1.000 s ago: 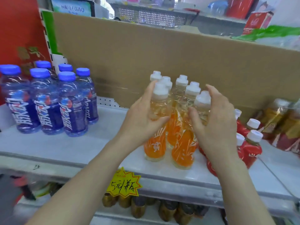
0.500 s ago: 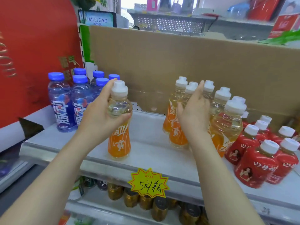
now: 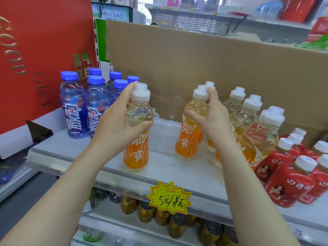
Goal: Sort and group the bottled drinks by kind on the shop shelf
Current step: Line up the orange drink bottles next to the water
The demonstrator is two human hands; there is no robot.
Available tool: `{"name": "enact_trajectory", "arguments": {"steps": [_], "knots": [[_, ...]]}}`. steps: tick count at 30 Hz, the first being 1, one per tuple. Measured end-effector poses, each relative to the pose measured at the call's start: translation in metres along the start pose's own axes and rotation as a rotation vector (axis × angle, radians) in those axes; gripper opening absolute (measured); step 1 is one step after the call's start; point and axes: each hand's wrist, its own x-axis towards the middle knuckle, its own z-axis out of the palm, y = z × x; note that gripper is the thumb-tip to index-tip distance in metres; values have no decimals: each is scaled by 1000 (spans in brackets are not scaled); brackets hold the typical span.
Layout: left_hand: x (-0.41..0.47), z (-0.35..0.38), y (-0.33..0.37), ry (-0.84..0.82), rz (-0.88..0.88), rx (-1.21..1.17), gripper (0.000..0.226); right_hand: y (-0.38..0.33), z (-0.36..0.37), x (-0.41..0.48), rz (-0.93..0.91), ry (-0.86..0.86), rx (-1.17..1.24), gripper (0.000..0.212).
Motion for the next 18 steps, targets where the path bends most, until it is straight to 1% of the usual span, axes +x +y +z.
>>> {"name": "enact_trajectory", "arguments": {"steps": [2,5,6,7,11,12,15,18], "knots": [[1,0,1,-14,-10,-27,91,4,-5,2,32,-69,80,87],[3,3,3,-61,-15,-66,92,9,-12,3,81,-200,284,87],[4,4,4,-69,-12,-69,92,11,-12,3,81,-217,295,87],[4,6,5,-72,-9,-69,92,11,-11,3,72,-206,263,86],[8,13,5,-70,5,-49,94,5,1,-1,19,-25,78,83],[8,14,4,-67,7,-45,94,5,2,-2,5,-18,67,82],[9,18,4,-61,19,-30,95,5,2,-3,-39,-73,78,79],[10,20,4,-51,13,0,96,1,1,-7,-14,-93,55,81]]}}
